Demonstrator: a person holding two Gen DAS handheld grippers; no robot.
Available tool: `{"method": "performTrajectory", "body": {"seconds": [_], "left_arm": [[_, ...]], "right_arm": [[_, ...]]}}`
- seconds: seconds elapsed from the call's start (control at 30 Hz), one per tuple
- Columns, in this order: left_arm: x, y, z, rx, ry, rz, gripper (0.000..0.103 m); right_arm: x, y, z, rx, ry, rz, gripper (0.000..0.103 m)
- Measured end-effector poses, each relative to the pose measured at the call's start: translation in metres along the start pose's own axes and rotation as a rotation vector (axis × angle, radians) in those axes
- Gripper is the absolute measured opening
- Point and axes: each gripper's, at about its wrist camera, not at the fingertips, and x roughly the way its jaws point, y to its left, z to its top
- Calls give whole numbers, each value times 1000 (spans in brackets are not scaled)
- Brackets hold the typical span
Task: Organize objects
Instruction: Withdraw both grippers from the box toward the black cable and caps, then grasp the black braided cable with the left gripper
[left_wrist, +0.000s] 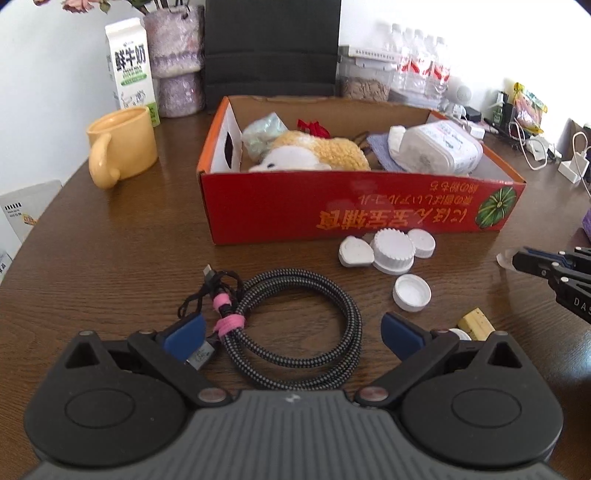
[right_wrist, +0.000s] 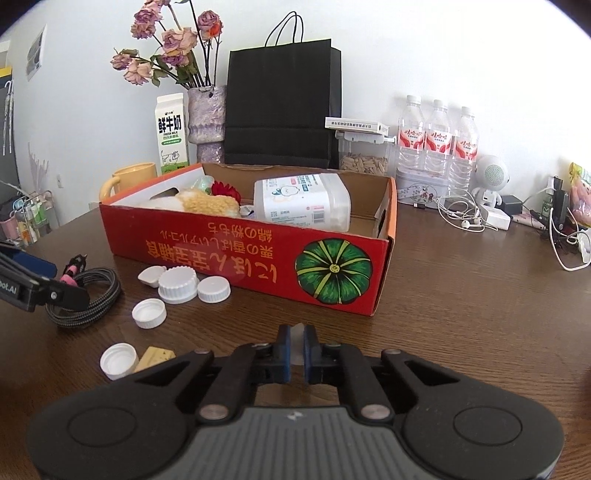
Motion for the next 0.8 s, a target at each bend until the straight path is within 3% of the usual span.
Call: {"method": "performTrajectory", "body": {"seconds": [0.13,0.5,0.8], "left_arm": [[9,-4,2,20,47,19,103],[21,-10,5,44,85,63,103],[24,-9,1,-3,55,55,103]], "right_arm": [[-4,3,-1,-9,-39,-10,6],[-9,3,-2,5,-84,-14,6],[-11,2,-3,15,-93,-12,6]]}}
